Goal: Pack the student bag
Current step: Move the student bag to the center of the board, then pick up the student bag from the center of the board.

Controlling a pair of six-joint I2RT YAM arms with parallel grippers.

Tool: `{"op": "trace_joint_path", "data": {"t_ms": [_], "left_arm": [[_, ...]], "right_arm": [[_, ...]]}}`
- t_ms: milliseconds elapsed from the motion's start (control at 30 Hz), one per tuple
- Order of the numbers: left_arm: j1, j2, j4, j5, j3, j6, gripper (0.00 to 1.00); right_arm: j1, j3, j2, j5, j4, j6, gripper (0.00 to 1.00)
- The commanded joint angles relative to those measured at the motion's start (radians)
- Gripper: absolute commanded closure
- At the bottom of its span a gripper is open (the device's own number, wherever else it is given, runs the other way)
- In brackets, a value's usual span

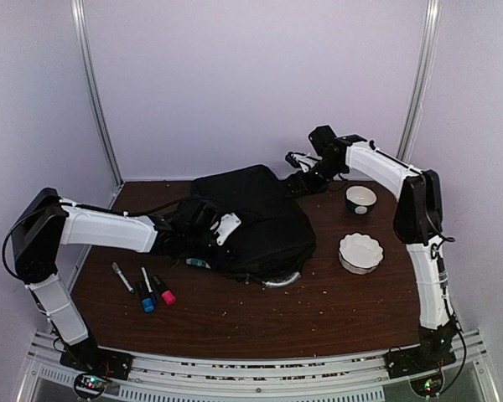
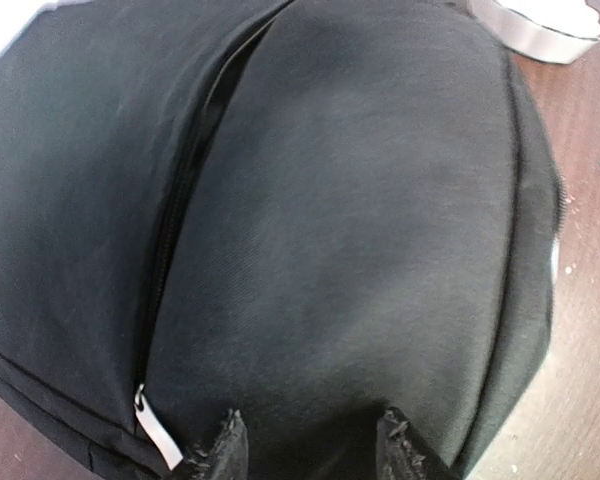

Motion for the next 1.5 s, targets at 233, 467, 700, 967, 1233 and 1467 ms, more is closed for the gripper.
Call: {"op": "trace_joint_path", "data": {"t_ms": [233,467,700,967,1233,1467], "left_arm": [[-0.043,-0.176,-0.080,0.050,-0.103,0.270,0.44],[-0.059,-0.147,-0.097,-0.003,-0.075,0.362,0.44],[-0.105,-0.057,-0.072,-0.147,-0.028,0.490,0.45],[-0.121,0.001,-0.040,-0.263,0.032,0.556,0.72],[-0.119,0.044,-0.046,-0.119,0.126,0.525,1.00],[-0.087,0.115,0.026,0.112,0.215,0.351,1.00]], "right_arm": [[-0.082,-0.674,-0.659,-0.057,0.418,0.054,0.25],[-0.087,-0.723,-0.676,-0.216,0.297,-0.008,0.24],[-0.087,-0.759,-0.669,-0.242,0.261,-0.026,0.24],[-0.087,-0.799,-0.698,-0.210,0.250,-0.020,0.27],[-0.062,-0.836,-0.736,-0.213,0.114,-0.037,0.33],[-0.001,-1.002,-0.897,-0.029,0.219,-0.107,0.35]]}}
